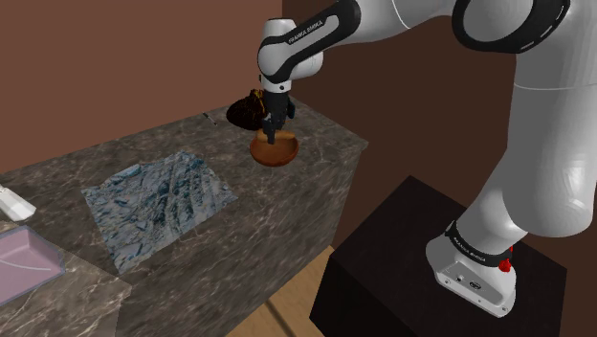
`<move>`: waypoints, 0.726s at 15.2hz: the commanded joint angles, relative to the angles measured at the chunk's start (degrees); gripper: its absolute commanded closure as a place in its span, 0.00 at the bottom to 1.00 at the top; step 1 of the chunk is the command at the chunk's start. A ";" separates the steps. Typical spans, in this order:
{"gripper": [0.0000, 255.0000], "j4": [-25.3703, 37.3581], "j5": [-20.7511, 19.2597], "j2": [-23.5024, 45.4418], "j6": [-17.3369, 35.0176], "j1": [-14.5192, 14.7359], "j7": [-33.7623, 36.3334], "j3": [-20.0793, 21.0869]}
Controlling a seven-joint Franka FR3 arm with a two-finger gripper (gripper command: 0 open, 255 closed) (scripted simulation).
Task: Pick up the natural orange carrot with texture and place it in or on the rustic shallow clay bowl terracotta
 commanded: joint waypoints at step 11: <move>0.00 1.66 -0.35 -1.57 -3.22 -0.21 0.22 -0.23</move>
